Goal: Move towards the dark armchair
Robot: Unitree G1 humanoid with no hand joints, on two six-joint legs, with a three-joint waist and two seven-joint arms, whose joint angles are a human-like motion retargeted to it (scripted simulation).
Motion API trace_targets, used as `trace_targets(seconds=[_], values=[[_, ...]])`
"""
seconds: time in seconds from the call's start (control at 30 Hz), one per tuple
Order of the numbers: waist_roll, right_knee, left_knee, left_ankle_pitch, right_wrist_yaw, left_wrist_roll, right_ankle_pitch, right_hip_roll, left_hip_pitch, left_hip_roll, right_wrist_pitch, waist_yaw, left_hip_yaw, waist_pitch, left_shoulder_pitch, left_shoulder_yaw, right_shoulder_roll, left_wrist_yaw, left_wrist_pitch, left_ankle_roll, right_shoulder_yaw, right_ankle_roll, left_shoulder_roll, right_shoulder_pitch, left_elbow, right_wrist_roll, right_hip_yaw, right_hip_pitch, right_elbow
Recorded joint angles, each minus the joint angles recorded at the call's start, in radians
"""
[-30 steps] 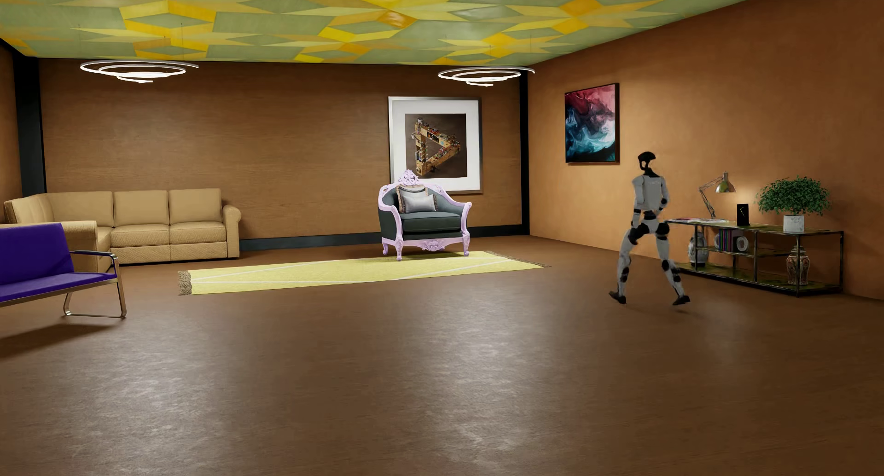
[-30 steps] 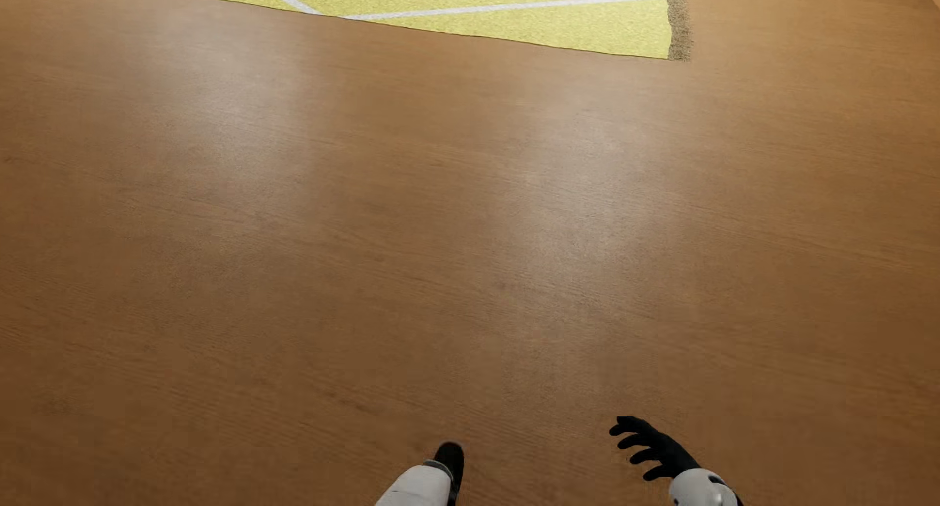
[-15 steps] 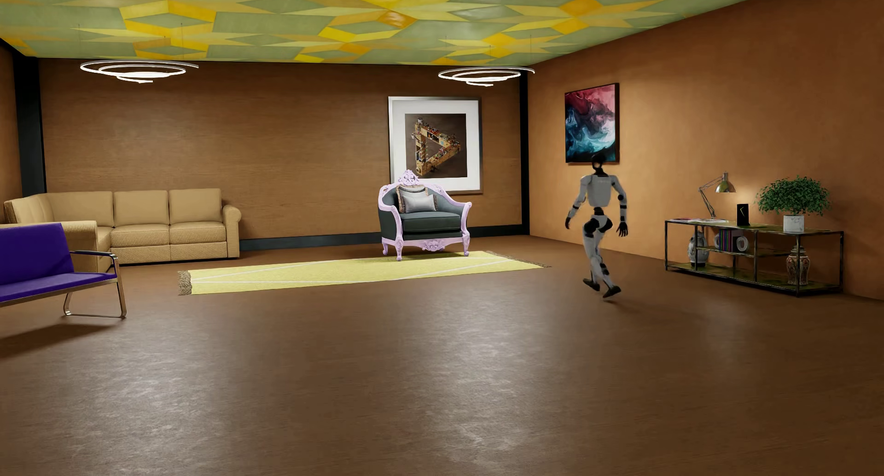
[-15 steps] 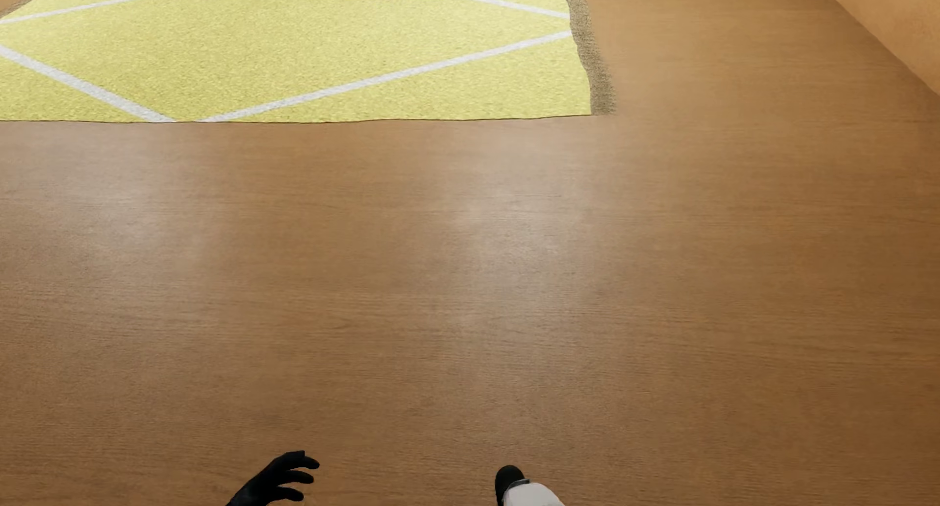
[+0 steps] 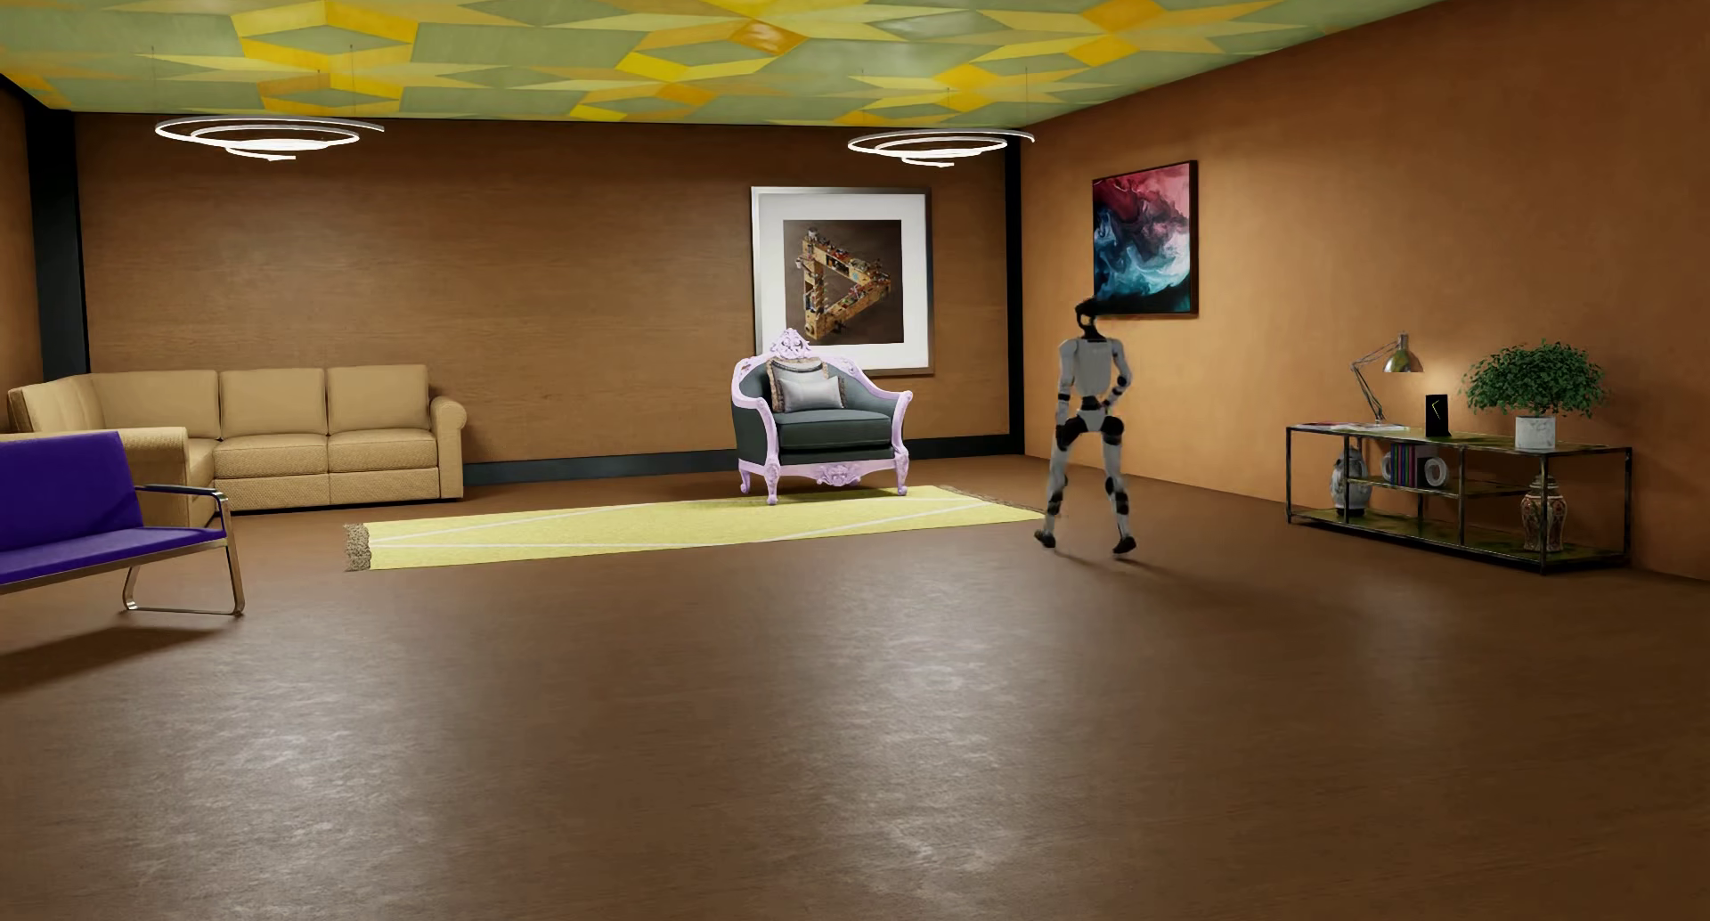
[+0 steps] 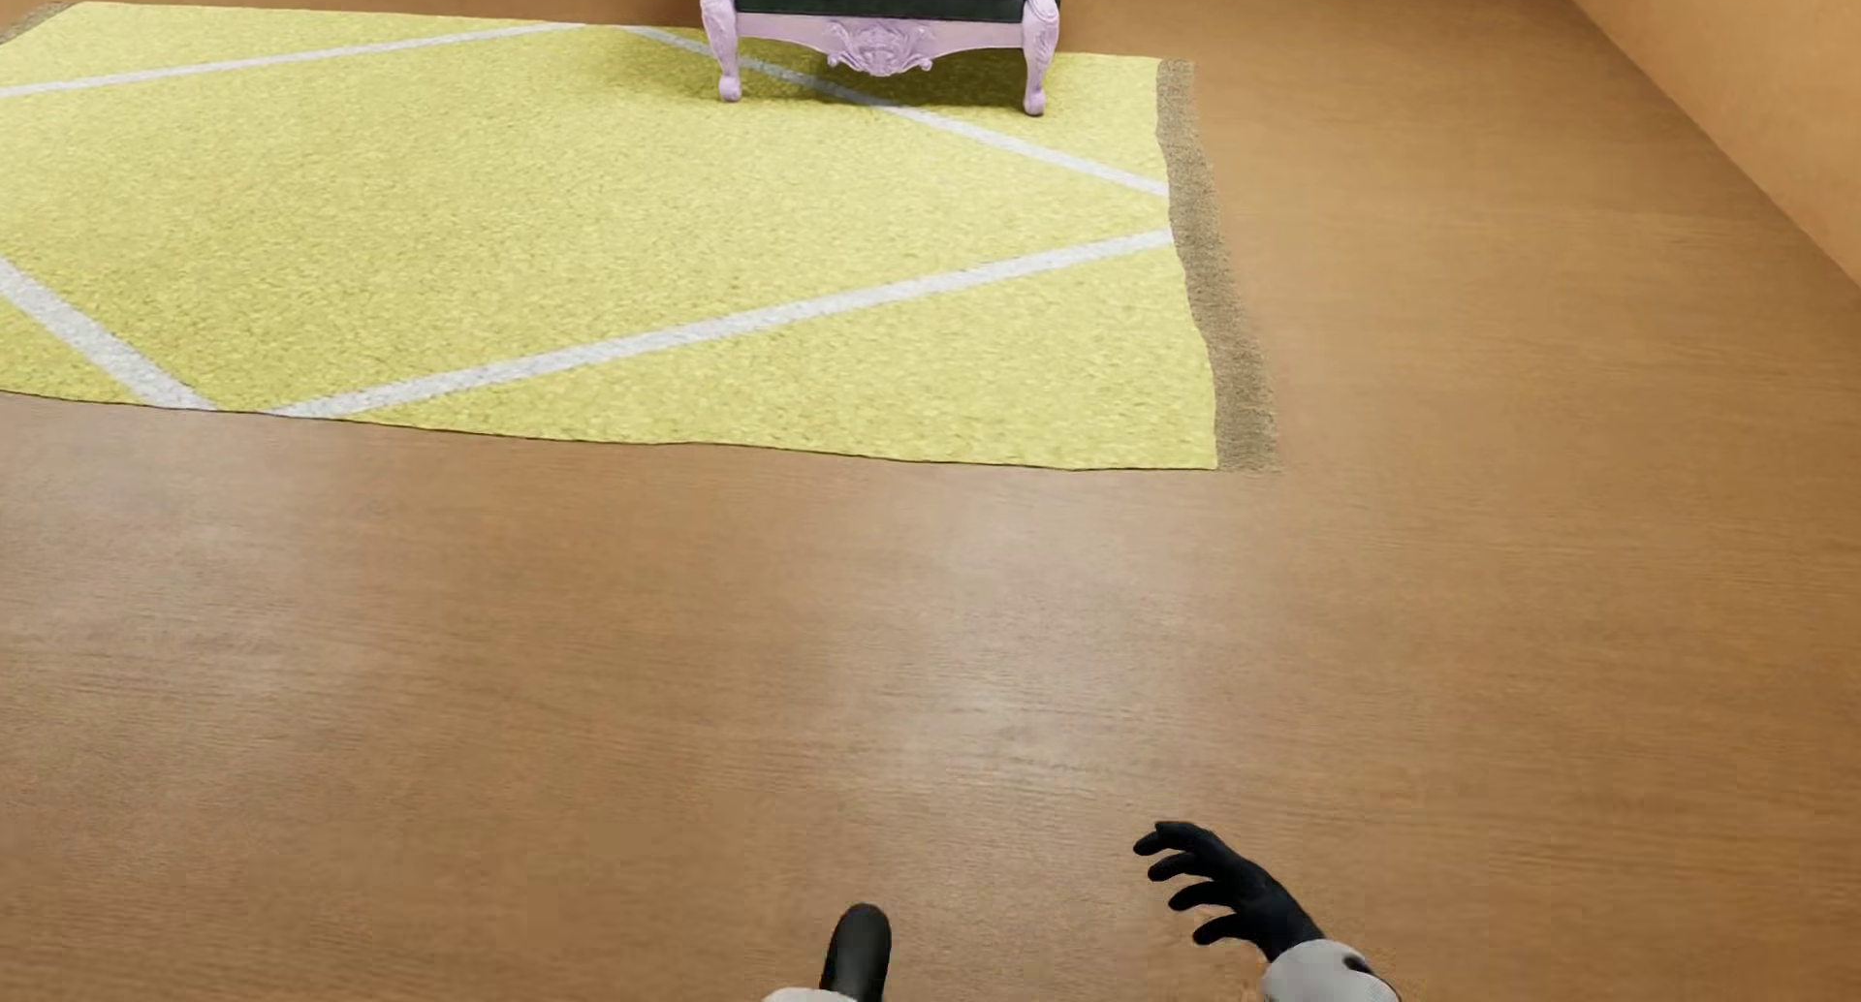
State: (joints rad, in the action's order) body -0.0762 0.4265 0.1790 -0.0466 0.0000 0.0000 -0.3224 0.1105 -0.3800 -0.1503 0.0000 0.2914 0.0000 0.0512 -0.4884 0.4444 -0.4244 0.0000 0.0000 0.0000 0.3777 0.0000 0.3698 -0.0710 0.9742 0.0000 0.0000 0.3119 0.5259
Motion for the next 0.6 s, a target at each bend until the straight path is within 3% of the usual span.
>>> trace_targets(seconds=[0.03, 0.07, 0.1, 0.13, 0.17, 0.2, 0.23, 0.27, 0.33, 0.4, 0.43, 0.47, 0.5, 0.53, 0.57, 0.6], values=[[0.003, 0.021, -0.042, -0.015, 0.000, 0.000, 0.006, -0.024, -0.037, 0.001, 0.000, 0.017, 0.000, -0.010, -0.010, -0.003, -0.006, 0.000, 0.000, 0.000, -0.031, 0.000, -0.003, 0.019, 0.019, 0.000, 0.000, 0.030, -0.030], [0.007, 0.057, 0.326, 0.215, 0.000, 0.000, 0.043, -0.058, -0.067, 0.017, 0.000, 0.033, 0.000, -0.002, -0.013, 0.000, -0.012, 0.000, 0.000, 0.000, -0.054, 0.000, -0.006, 0.014, 0.043, 0.000, 0.000, 0.075, -0.058], [0.020, 0.130, 0.425, 0.273, 0.000, 0.000, 0.127, -0.084, -0.101, 0.042, 0.000, 0.039, 0.000, -0.014, -0.010, 0.001, -0.004, 0.000, 0.000, 0.000, -0.074, 0.000, -0.007, -0.008, 0.067, 0.000, 0.000, 0.083, -0.051], [0.037, 0.264, 0.532, 0.186, 0.000, 0.000, 0.246, -0.110, -0.144, 0.059, 0.000, 0.034, 0.000, -0.045, -0.002, 0.025, 0.013, 0.000, 0.000, 0.000, -0.081, 0.000, -0.008, -0.037, 0.098, 0.000, 0.000, 0.038, -0.020], [0.070, 0.427, 0.631, 0.196, 0.000, 0.000, 0.385, -0.163, -0.086, 0.113, 0.000, 0.012, 0.000, -0.017, 0.010, 0.043, 0.035, 0.000, 0.000, 0.000, -0.059, 0.000, -0.007, -0.066, 0.126, 0.000, 0.000, 0.026, 0.056], [0.063, 0.661, 0.669, 0.255, 0.000, 0.000, 0.504, -0.143, -0.049, 0.137, 0.000, -0.021, 0.000, -0.004, 0.039, 0.007, 0.036, 0.000, 0.000, 0.000, -0.007, 0.000, -0.013, -0.077, 0.108, 0.000, 0.000, -0.082, 0.131], [0.066, 0.862, 0.652, 0.284, 0.000, 0.000, 0.503, -0.144, 0.033, 0.175, 0.000, -0.055, 0.000, 0.015, 0.064, 0.009, 0.043, 0.000, 0.000, 0.000, 0.067, 0.000, -0.020, -0.073, 0.064, 0.000, 0.000, -0.183, 0.227], [0.041, 0.971, 0.596, 0.275, 0.000, 0.000, 0.448, -0.111, 0.136, 0.188, 0.000, -0.122, 0.000, 0.031, 0.080, -0.025, 0.066, 0.000, 0.000, 0.000, 0.061, 0.000, -0.031, -0.094, -0.010, 0.000, 0.000, -0.270, 0.312], [-0.002, 0.876, 0.493, 0.246, 0.000, 0.000, 0.471, -0.047, 0.317, 0.192, 0.000, -0.242, 0.000, 0.049, 0.124, -0.098, 0.076, 0.000, 0.000, 0.000, 0.131, 0.000, -0.041, -0.177, -0.186, 0.000, 0.000, -0.421, 0.423], [-0.033, 0.495, 0.410, 0.224, 0.000, 0.000, 0.612, -0.004, 0.459, 0.176, 0.000, -0.315, 0.000, 0.043, 0.157, -0.147, 0.071, 0.000, 0.000, 0.000, 0.187, 0.000, -0.038, -0.288, -0.383, 0.000, 0.000, -0.537, 0.467], [-0.036, 0.296, 0.379, 0.230, 0.000, 0.000, 0.602, -0.001, 0.519, 0.168, 0.000, -0.352, 0.000, 0.037, 0.178, -0.173, 0.067, 0.000, 0.000, 0.000, 0.221, 0.000, -0.030, -0.334, -0.466, 0.000, 0.000, -0.578, 0.472], [-0.030, 0.113, 0.350, 0.261, 0.000, 0.000, 0.439, -0.008, 0.573, 0.165, 0.000, -0.379, 0.000, 0.029, 0.204, -0.198, 0.066, 0.000, 0.000, 0.000, 0.246, 0.000, -0.017, -0.374, -0.533, 0.000, 0.000, -0.605, 0.471], [-0.017, 0.009, 0.343, 0.299, 0.000, 0.000, 0.141, -0.031, 0.613, 0.160, 0.000, -0.411, 0.000, 0.015, 0.228, -0.226, 0.068, 0.000, 0.000, 0.000, 0.269, 0.000, -0.005, -0.404, -0.578, 0.000, 0.000, -0.640, 0.474], [-0.006, 0.034, 0.348, 0.343, 0.000, 0.000, 0.035, -0.051, 0.643, 0.148, 0.000, -0.433, 0.000, -0.002, 0.251, -0.252, 0.072, 0.000, 0.000, 0.000, 0.285, 0.000, 0.009, -0.428, -0.611, 0.000, 0.000, -0.678, 0.469], [0.011, 0.038, 0.359, 0.372, 0.000, 0.000, 0.024, -0.060, 0.683, 0.138, 0.000, -0.464, 0.000, 0.003, 0.271, -0.267, 0.078, 0.000, 0.000, 0.000, 0.383, 0.000, 0.018, -0.410, -0.605, 0.000, 0.000, -0.701, 0.518], [0.008, 0.049, 0.377, 0.362, 0.000, 0.000, 0.027, -0.044, 0.731, 0.123, 0.000, -0.491, 0.000, 0.013, 0.269, -0.294, 0.076, 0.000, 0.000, 0.000, 0.406, 0.000, 0.010, -0.405, -0.589, 0.000, 0.000, -0.726, 0.523]])
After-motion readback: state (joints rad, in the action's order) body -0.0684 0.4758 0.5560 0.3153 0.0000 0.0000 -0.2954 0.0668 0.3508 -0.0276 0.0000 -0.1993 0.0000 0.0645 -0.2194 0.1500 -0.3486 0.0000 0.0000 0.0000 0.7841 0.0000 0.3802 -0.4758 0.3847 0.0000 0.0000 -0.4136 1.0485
